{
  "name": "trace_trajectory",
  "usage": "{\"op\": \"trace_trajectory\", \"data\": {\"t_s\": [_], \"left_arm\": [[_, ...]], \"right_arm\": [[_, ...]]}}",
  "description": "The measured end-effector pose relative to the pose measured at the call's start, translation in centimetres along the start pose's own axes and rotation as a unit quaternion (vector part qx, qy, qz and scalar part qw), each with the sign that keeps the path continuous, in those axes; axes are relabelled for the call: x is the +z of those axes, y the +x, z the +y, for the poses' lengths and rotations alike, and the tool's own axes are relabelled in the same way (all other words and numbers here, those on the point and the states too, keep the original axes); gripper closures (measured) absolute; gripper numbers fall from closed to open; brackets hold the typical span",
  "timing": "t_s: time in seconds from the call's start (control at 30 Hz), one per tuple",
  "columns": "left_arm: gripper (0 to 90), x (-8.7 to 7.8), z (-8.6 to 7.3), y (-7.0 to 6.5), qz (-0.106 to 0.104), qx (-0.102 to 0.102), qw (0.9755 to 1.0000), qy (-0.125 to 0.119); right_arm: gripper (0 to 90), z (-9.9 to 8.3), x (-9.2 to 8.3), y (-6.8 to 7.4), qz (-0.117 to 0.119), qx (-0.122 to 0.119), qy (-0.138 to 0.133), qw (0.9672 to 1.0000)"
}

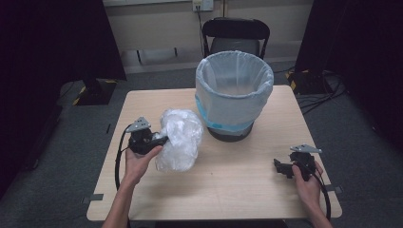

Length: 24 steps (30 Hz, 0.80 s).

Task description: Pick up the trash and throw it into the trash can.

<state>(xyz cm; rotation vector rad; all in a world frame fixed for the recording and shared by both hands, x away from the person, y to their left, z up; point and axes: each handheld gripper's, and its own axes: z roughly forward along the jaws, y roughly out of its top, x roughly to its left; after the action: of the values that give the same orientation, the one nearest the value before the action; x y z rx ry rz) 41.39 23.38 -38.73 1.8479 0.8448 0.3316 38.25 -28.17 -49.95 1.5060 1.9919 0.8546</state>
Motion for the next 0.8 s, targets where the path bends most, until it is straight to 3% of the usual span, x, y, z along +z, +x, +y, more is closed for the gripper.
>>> {"op": "trace_trajectory", "data": {"t_s": [0.33,0.8], "left_arm": [[72.8,-1.6,2.6,0.0,-0.004,0.0,0.9992,-0.04],[72.8,-3.5,8.3,-0.4,-0.015,0.015,0.9947,-0.101]], "right_arm": [[11.0,0.0,0.0,0.0,0.0,0.0,0.0,1.0],[11.0,0.0,0.0,0.0,0.0,0.0,0.0,1.0]]}}
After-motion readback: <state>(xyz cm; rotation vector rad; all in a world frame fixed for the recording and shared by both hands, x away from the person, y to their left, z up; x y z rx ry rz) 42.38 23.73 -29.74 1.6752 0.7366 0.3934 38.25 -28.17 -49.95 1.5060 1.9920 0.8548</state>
